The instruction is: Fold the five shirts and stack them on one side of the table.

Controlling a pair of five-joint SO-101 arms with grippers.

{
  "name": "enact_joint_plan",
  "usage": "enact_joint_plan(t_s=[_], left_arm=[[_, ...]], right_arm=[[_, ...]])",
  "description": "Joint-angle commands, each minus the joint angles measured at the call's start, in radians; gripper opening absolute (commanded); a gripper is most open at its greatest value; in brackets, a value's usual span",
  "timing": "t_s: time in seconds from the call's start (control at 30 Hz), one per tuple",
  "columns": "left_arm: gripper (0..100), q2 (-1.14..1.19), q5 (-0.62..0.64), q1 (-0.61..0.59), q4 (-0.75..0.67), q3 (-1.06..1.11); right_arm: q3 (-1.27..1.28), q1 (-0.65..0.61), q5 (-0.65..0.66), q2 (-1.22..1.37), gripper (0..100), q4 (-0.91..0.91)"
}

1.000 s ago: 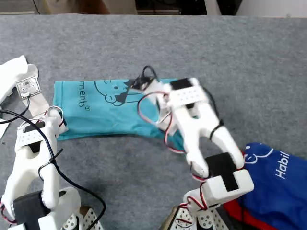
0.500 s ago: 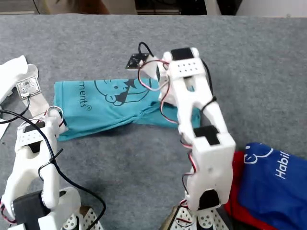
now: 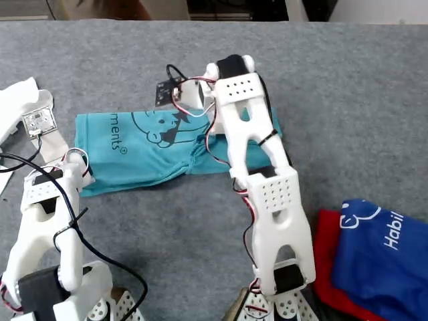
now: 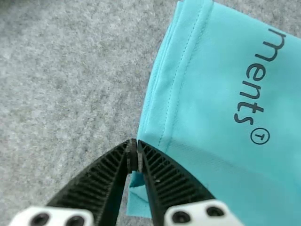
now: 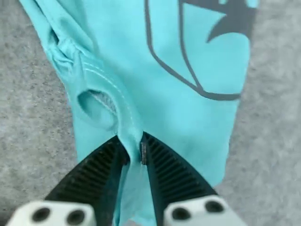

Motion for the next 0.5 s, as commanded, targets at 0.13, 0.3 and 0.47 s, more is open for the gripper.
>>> enact_joint_plan(t_s=[0.13,0.3,0.47], left_arm=[[2,-0.004,0.003,0.002,-0.017,-0.032],[2,-0.004,0.002,0.008,-0.017,-0.032],[2,-0.004,0.002,0.005,-0.017,-0.034]], right_arm=[[-0.056,0.008,0.031,0.013,9.7,-0.020],[-0.136,0.025,0.002,-0.007,35.4,0.009],[-0.214,0.024,-0.051,-0.081,27.7,0.031]])
